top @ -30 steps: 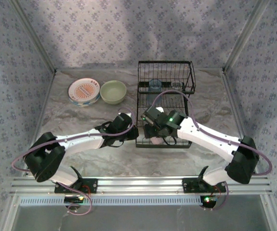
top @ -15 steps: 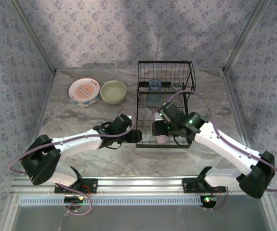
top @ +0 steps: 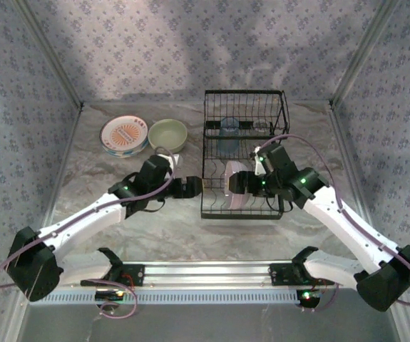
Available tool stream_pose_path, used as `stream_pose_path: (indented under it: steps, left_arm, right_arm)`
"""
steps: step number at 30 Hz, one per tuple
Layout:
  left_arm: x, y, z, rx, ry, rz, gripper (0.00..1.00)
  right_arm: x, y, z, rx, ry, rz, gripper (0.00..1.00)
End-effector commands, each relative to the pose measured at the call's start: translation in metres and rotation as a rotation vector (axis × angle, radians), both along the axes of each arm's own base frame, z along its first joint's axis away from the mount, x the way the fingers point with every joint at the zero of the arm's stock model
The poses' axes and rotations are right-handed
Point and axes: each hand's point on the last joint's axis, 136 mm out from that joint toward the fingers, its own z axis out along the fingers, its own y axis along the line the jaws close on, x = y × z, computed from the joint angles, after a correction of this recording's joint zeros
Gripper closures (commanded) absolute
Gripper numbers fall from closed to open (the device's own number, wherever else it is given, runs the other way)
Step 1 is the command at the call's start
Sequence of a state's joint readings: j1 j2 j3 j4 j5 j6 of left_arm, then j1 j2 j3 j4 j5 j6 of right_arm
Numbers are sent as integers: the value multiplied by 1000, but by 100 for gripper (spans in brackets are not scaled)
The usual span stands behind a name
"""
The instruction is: Unload the mixed dishes from the dish rack
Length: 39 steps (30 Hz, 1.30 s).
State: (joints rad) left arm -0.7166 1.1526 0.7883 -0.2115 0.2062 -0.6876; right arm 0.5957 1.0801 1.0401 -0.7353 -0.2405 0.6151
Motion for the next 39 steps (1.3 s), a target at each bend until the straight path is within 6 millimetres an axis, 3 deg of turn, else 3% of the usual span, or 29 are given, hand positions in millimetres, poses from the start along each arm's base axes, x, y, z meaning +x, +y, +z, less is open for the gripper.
stream_pose_path:
  steps: [1, 11, 22, 28, 39]
  left_arm:
    - [-9, -9, 17, -113, -6, -117, 7]
    - [-11, -23, 57, -320, -24, -267, 7]
    - [-2, -23, 76, -376, -16, -300, 12]
    - [-1, -31, 82, -417, 1, -332, 24]
    - [5, -35, 79, -440, 56, -315, 65]
  right_arm:
    - [3, 17, 47, 187, -111, 78, 27]
    - [-4, 28, 97, 481, -112, 167, 26]
    - [-16, 35, 133, 672, -125, 249, 26]
    - [-14, 36, 140, 701, -143, 247, 26]
    - [-13, 39, 140, 704, -146, 257, 26]
